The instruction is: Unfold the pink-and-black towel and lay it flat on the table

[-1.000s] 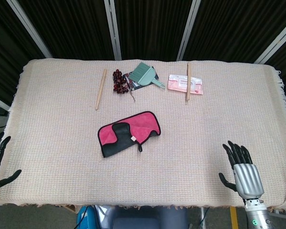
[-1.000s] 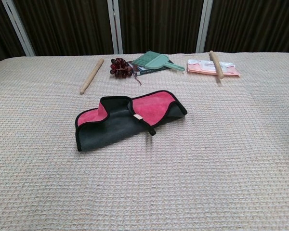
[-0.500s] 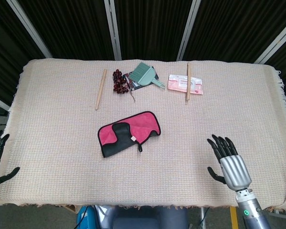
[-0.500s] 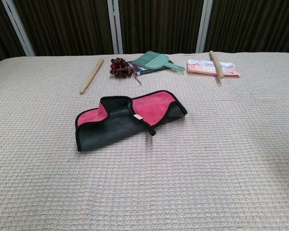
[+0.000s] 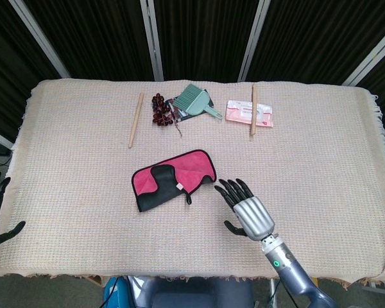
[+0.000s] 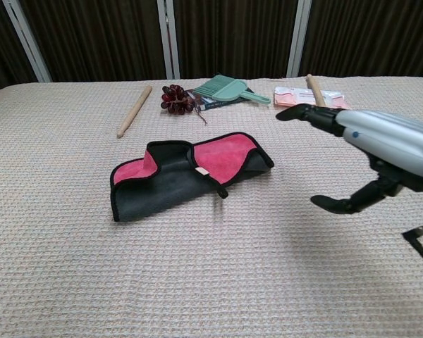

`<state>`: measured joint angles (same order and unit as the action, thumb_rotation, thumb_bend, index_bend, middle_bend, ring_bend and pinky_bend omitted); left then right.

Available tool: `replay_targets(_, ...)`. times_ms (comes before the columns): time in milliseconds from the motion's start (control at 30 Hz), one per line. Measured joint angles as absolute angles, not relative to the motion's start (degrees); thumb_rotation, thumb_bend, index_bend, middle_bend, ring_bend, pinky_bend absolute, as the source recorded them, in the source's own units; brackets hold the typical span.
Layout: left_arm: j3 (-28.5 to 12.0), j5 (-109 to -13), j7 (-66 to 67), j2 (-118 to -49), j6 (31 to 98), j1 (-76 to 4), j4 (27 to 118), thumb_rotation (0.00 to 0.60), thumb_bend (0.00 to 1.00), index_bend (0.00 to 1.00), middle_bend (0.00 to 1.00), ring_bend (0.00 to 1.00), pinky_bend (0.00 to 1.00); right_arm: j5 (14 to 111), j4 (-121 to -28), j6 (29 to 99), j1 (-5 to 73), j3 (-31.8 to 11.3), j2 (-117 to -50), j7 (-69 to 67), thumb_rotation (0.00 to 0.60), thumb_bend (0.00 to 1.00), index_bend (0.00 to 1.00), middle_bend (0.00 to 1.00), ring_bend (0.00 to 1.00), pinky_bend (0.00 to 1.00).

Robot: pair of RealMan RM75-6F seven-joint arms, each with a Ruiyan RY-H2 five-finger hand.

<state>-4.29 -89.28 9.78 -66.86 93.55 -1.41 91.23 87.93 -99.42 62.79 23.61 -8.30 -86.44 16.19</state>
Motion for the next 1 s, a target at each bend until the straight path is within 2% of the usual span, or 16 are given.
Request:
replay_targets(133,-4.99,-88.15,9.37,-66.76,93.64,-1.44,91.05,0.600,0.00,0.00,0.00,0.00,0.00,82.90,-98.68,60.58,25.96,-10.34,-91.03,19.53,0.600,0.31,0.03,0.00,0.00,0.00)
replay_targets(167,-5.06,-87.95,9.26,-66.73,93.61,-1.45,91.02,0.600,0.00,0.00,0.00,0.00,0.00,81.56,-98.26,60.09,26.77,-10.99,-92.61,20.57,0.600,0.31,0.06,0.00,0.00,0.00)
replay_targets(233,-5.11,-87.80,9.23,-66.72,93.50,-1.47,90.83,0.600,0.00,0.00,0.00,0.00,0.00,79.78,-97.40,59.42,28.02,-11.88,-94.94,22.08,0.600,0.31,0.18,0.00,0.00,0.00)
replay_targets(467,-5.07,-87.62,9.32,-66.98,93.33,-1.57,90.37,0.600,0.00,0.00,0.00,0.00,0.00,75.97,-92.38,58.66,30.96,-13.27,-102.43,24.38,0.600,0.31,0.35,0.08,0.00,0.00)
replay_targets(1000,-4.89,-88.14,8.89,-67.55,93.69,-1.67,89.93,0.600,0.00,0.00,0.00,0.00,0.00,74.54,-79.72,63.38,32.22,-12.91,-114.18,22.69,0.600,0.31,0.37,0.11,0.00,0.00)
